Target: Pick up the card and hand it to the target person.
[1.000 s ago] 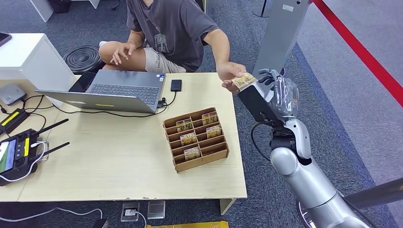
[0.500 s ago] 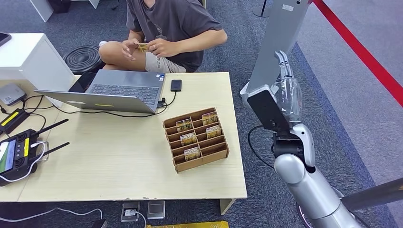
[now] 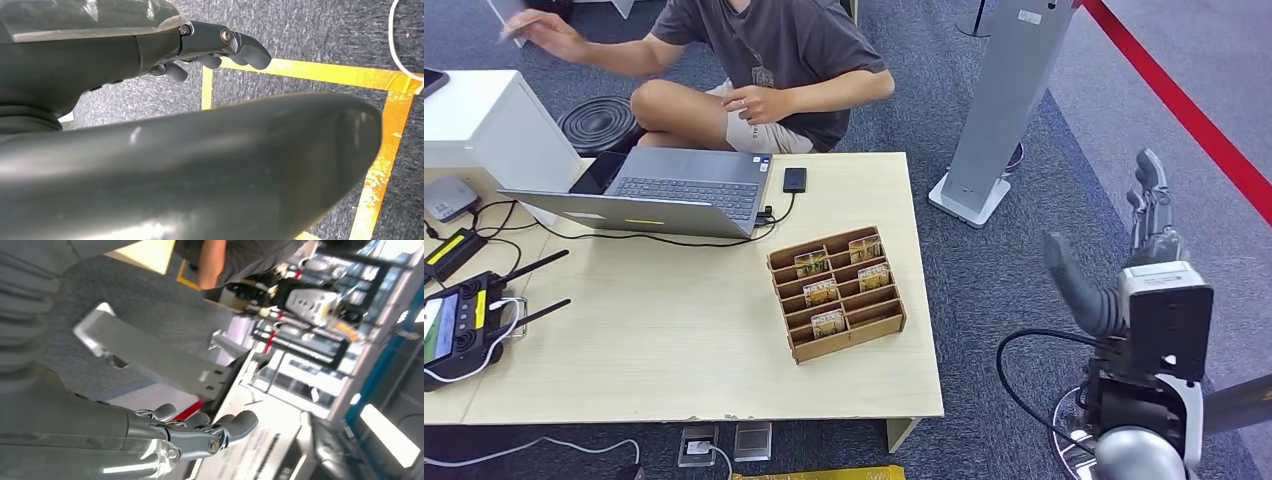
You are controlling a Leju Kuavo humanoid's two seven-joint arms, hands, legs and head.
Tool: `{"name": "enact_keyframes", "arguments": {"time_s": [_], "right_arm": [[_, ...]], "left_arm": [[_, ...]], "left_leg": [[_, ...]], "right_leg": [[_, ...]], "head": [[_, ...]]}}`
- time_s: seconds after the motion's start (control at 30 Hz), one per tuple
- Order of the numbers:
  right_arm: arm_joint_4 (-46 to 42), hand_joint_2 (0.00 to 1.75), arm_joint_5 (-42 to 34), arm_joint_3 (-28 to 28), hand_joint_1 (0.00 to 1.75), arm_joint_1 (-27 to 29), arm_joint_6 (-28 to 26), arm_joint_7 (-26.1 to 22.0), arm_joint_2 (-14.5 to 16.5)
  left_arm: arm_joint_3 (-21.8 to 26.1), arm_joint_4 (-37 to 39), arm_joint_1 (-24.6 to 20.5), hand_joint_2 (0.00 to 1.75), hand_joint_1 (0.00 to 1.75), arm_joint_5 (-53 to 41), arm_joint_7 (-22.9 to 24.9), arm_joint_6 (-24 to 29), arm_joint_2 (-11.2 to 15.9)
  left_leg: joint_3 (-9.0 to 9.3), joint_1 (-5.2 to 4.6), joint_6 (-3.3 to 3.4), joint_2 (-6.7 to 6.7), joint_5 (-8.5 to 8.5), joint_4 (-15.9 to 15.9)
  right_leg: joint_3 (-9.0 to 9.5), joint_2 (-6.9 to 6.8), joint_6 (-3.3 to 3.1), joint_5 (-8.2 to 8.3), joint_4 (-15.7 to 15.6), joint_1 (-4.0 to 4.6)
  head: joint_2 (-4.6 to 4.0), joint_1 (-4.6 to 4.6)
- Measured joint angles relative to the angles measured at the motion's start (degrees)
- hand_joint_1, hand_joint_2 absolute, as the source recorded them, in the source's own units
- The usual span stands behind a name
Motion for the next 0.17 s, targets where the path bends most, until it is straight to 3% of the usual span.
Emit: {"name": "enact_keyframes", "arguments": {"time_s": [0.17], "right_arm": [[-2.1,0.00,-2.3,-5.8,0.00,7.2,-2.6,0.5,-0.7]], "left_arm": [[0.0,0.0,0.0,0.00,0.00,0.4,0.5,0.2,-0.1]], "left_leg": [[0.00,0.00,-0.01,0.01,-0.02,0.0]], "right_leg": [[0.00,0.01,0.00,-0.01,0.0,0.00]], "head": [[0.00,-0.06]]}}
